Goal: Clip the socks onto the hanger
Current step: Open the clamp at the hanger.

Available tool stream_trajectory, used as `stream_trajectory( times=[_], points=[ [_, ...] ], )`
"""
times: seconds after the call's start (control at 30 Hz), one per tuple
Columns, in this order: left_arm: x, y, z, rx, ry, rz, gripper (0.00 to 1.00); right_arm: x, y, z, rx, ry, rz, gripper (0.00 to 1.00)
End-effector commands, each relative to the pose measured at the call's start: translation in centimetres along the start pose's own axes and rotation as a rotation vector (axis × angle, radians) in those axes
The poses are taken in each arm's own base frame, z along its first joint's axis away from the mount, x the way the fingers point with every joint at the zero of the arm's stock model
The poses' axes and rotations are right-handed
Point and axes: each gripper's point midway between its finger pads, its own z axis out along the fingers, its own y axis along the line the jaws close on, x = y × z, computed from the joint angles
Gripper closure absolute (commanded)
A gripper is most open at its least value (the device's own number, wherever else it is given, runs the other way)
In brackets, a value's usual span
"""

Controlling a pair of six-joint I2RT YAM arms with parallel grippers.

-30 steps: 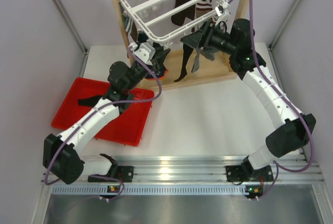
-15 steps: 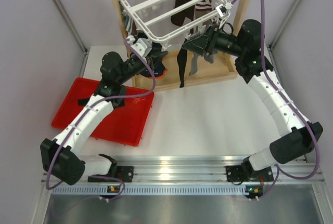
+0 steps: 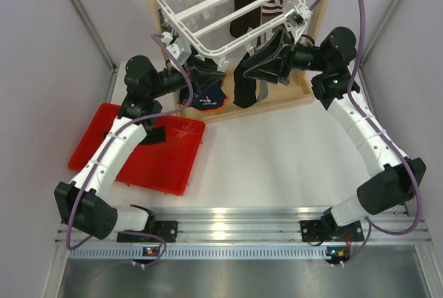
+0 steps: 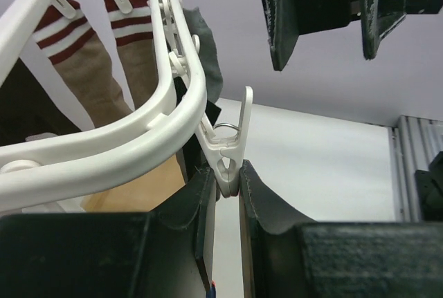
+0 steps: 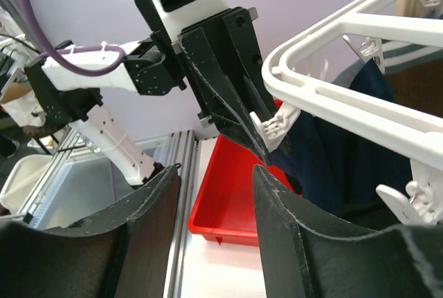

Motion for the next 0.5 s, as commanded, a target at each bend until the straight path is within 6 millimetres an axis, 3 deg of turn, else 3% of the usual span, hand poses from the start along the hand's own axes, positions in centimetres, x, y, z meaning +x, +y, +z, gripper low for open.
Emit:
stream_trajectory(
  times=[0.0,0.47],
  points=[
    [-1.0,-3.1,0.0,0.172,0.009,-0.070,1.00,-0.3,-0.5,0.5,-0.078,0.005,-0.093,0.53],
    [0.5,-3.4,0.1,0.267,0.051,-0.147,1.00,1.1,-0.5,3.2,-0.185,-0.011,-0.145,0.52]
  ],
)
